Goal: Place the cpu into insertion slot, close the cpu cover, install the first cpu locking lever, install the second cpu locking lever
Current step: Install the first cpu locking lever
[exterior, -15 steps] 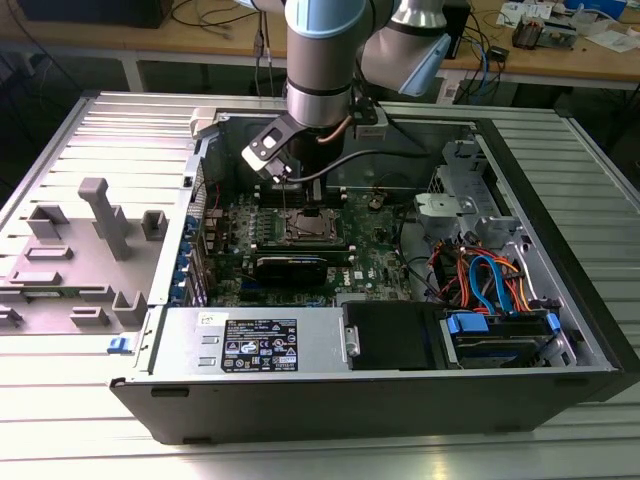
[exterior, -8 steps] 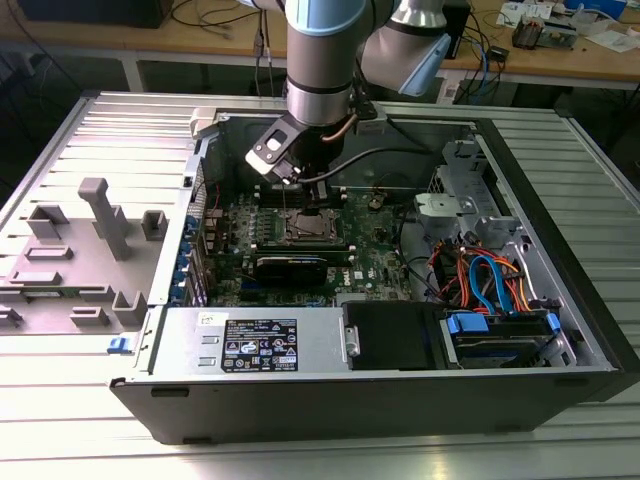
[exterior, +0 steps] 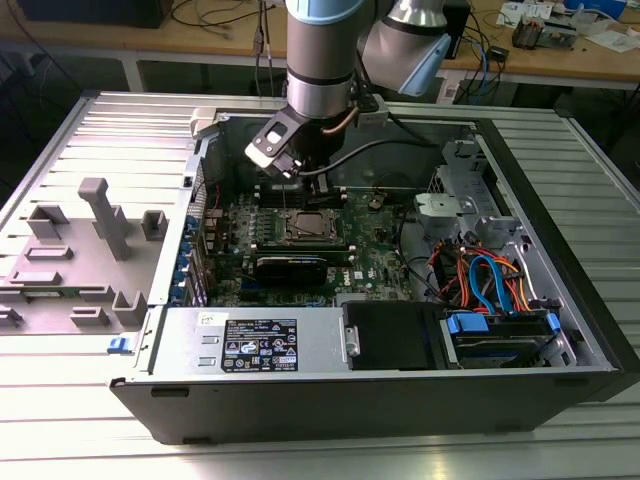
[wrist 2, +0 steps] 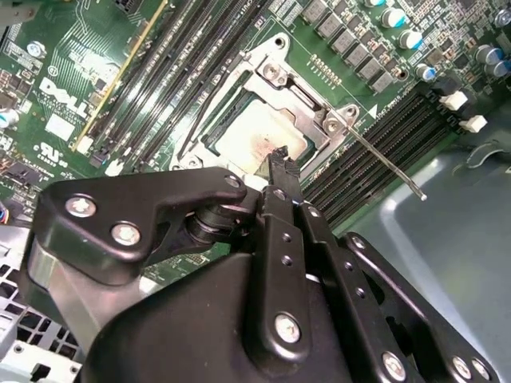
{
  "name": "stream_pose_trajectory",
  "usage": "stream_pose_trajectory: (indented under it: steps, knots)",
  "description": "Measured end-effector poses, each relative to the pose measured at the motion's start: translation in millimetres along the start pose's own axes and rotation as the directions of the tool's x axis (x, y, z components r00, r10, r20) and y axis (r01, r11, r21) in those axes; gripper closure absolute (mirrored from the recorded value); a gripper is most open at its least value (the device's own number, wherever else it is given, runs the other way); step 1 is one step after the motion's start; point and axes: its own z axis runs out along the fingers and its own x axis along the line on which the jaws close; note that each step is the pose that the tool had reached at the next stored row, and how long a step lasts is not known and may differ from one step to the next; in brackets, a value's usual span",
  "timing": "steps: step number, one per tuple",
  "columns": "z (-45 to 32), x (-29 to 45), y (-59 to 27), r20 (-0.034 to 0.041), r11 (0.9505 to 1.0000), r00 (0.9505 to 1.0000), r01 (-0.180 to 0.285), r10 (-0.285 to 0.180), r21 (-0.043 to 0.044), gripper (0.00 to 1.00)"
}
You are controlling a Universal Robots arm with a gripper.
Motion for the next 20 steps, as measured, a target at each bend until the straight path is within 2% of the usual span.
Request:
stream_pose_trajectory:
  steps: [3, 8, 10, 20]
  knots:
    - [0.0, 0.0, -0.2, -0.0001, 0.9986, 0.9986, 0.053, -0.053, 0.0012, 0.89]
    - [0.6, 0.1, -0.8, -0.0008, 0.9901, 0.9901, 0.14, -0.14, 0.0028, 0.89]
    - [0.8, 0.5, -2.6, -0.0011, 0.9882, 0.9882, 0.153, -0.153, 0.0027, 0.89]
    - [0.7, 1.0, -6.5, -0.0026, 0.9864, 0.9864, 0.164, -0.164, 0.0026, 0.89]
